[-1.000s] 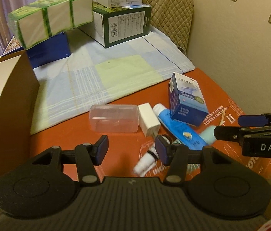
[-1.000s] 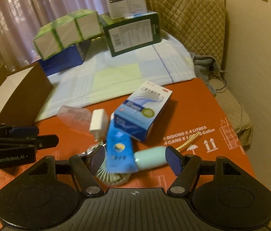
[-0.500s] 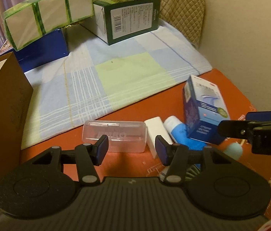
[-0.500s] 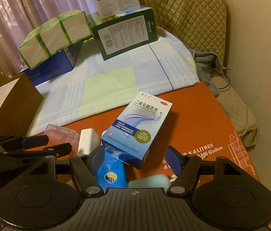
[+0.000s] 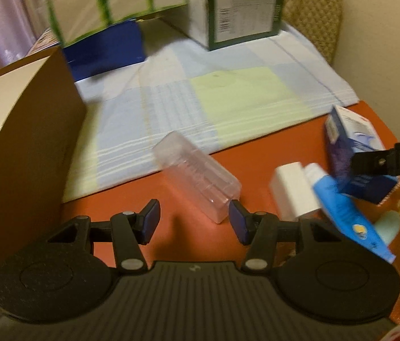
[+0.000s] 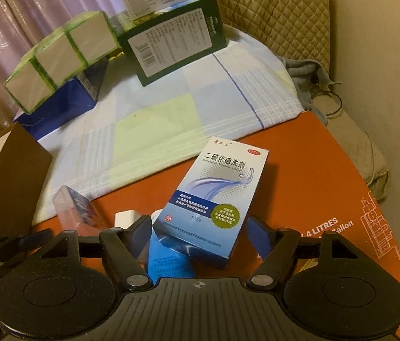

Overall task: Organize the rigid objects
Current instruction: 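Grasp the clear plastic case with the left gripper while the right gripper grasps the blue-white medicine box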

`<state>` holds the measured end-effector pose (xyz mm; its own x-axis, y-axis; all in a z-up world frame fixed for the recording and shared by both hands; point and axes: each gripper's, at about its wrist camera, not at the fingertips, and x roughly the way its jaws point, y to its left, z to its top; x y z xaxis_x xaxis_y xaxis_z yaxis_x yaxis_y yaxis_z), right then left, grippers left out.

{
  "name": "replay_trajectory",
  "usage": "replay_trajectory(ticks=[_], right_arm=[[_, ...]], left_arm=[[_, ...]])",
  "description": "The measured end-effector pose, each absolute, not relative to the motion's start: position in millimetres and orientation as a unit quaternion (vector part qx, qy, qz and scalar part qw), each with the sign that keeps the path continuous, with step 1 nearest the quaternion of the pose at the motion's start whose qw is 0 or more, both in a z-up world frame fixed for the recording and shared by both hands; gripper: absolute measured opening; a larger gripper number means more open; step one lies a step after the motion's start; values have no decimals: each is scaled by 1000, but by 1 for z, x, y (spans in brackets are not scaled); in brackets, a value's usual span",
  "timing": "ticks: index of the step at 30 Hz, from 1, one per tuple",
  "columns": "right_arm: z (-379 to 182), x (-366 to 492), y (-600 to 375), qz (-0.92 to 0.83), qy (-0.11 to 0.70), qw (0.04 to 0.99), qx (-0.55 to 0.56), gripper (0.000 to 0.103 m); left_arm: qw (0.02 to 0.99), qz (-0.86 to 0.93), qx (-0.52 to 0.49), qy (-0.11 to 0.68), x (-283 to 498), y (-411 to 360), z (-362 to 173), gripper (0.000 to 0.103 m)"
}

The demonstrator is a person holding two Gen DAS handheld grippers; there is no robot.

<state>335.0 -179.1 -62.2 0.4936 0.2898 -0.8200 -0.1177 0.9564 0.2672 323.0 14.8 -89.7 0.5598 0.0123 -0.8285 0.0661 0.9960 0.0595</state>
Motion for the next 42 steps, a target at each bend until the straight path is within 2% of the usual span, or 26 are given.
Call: replay_trajectory(ticks=[11, 20, 25, 28, 31, 33, 35, 42], right_arm=[[-67, 346, -176, 107, 499, 857, 79, 72], [-73, 340, -203, 89, 502, 860, 32, 72], [-69, 342, -220, 91, 501, 859, 50, 72], [-64, 344, -218, 97, 494, 862, 57, 72], [-63, 348, -211, 102, 493, 862, 55, 72], [-64, 351, -204, 106, 493, 862, 53, 72], [-67, 356, -197, 109, 495, 860, 50, 72], [-79, 373, -180, 96, 508, 855, 36, 72]], left_arm=[[880, -3, 12, 475, 315, 42, -84, 50], [885, -45, -12, 462, 323, 32, -68, 61], [881, -42, -11, 470, 342, 27, -75, 61], [876, -37, -9, 480, 355, 27, -82, 57], [872, -34, 2, 488, 362, 27, -88, 42], [871, -35, 9, 490, 364, 28, -92, 38], [871, -36, 18, 489, 364, 29, -93, 28], [870, -39, 47, 489, 364, 32, -95, 26]])
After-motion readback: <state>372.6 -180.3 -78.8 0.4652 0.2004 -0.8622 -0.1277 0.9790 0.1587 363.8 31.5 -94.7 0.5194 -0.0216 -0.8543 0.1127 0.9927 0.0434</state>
